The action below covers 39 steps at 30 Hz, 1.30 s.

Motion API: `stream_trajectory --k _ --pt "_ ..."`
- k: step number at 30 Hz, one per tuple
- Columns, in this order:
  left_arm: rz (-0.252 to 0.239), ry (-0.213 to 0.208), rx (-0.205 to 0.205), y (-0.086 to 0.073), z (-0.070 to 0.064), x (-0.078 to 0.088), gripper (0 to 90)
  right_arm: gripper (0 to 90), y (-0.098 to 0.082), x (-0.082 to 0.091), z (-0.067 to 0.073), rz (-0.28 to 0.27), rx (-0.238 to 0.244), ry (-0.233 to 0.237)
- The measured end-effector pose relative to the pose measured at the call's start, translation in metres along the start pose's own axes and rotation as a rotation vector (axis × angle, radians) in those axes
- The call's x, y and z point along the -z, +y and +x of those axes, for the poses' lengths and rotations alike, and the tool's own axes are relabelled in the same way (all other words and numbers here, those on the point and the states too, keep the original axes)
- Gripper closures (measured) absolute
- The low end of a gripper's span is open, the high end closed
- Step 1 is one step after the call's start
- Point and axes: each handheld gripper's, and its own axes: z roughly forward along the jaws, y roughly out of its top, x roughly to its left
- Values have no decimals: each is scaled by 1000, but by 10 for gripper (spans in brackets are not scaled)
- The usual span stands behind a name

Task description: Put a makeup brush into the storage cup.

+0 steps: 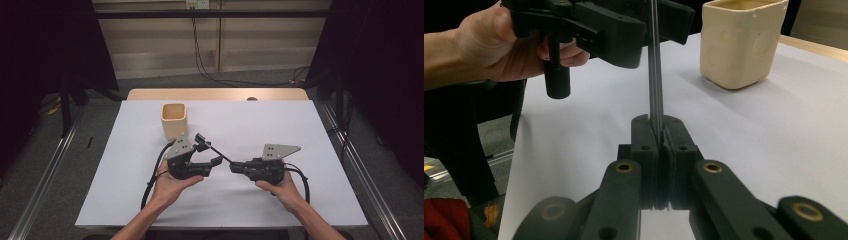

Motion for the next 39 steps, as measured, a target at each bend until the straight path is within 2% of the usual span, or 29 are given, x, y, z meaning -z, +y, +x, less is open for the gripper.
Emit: stream_trajectory --k 10,13,14,21,22,31,35,39 --pt "-16 -21 13 5 0 -3 556 857 -2 3 -3 5 -7 -18" --pt "-31 -35 36 5 0 -4 587 857 -2 4 -3 2 -11 -23" --pt "-40 -48 68 6 1 -4 600 857 -2 4 -3 3 -9 -23" --pt "-41 -65 84 7 2 -3 674 857 -4 4 -4 9 -3 -25" --pt "-39 -66 81 7 2 -3 675 857 -4 4 -4 9 -2 -25" --pt "-51 -98 148 9 6 -1 701 858 -5 1 -3 30 12 -24" --pt "-50 -114 161 9 5 -1 728 858 -6 0 -3 44 21 -24" --pt "-57 -113 170 10 6 -2 736 858 -7 -2 -3 52 25 -20"
